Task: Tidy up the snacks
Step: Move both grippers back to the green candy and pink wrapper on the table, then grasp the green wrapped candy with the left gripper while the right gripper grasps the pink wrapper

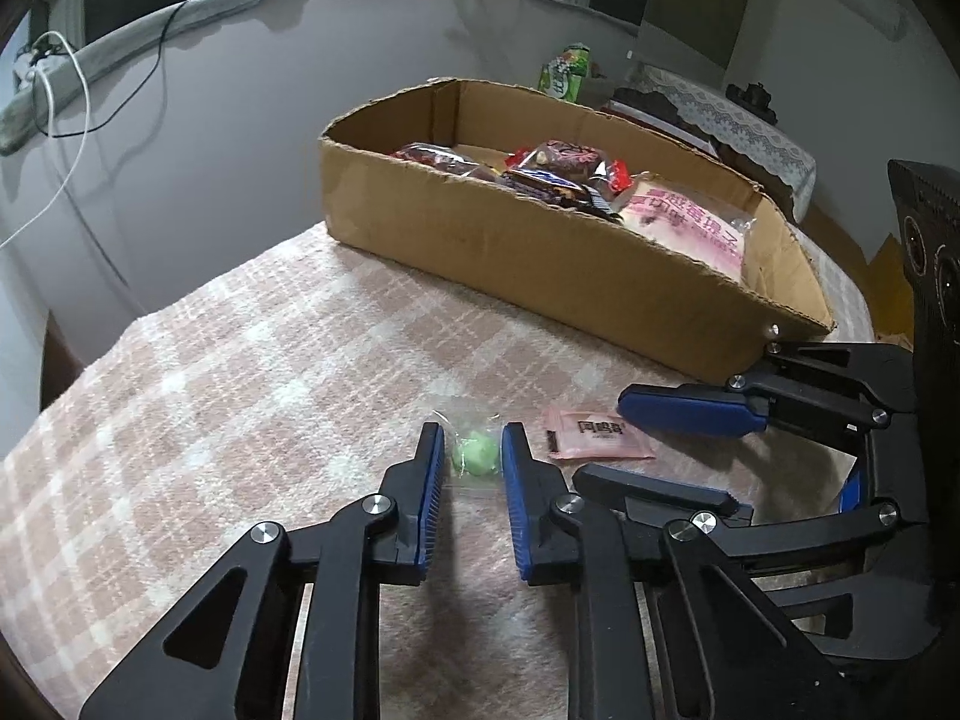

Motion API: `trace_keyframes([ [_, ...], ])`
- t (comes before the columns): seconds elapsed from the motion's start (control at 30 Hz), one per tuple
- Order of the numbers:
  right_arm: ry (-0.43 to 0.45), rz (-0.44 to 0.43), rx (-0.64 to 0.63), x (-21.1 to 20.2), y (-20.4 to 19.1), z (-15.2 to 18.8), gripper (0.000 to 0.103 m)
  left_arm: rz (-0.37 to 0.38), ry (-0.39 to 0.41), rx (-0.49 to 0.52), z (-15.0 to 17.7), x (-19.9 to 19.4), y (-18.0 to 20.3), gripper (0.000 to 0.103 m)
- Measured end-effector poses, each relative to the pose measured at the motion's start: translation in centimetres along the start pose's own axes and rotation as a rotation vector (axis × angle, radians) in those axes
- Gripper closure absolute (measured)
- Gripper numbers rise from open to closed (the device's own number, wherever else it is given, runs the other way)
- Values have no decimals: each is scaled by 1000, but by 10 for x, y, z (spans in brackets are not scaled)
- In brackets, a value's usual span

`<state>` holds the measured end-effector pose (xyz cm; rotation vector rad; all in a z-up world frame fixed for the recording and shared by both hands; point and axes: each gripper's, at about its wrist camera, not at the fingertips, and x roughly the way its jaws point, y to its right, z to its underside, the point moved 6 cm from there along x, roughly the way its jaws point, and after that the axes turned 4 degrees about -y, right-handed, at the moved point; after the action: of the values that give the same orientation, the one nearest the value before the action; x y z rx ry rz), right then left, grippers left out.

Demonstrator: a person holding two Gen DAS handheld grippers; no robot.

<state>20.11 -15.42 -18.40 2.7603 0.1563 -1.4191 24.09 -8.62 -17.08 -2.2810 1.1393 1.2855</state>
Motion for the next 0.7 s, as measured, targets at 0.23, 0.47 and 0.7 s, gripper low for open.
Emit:
trace_keyframes([
  [0.23, 1, -6, 1, 5, 1, -4, 73, -1, 7, -23, 4, -4, -13, 85],
  [0.47, 9, -49, 70, 4, 12, -5, 94, -1, 12, -36, 5, -6, -15, 85],
  [0.7, 33, -96, 77, -4, 11, -4, 97, -18, 15, -64, 3, -7, -17, 86],
])
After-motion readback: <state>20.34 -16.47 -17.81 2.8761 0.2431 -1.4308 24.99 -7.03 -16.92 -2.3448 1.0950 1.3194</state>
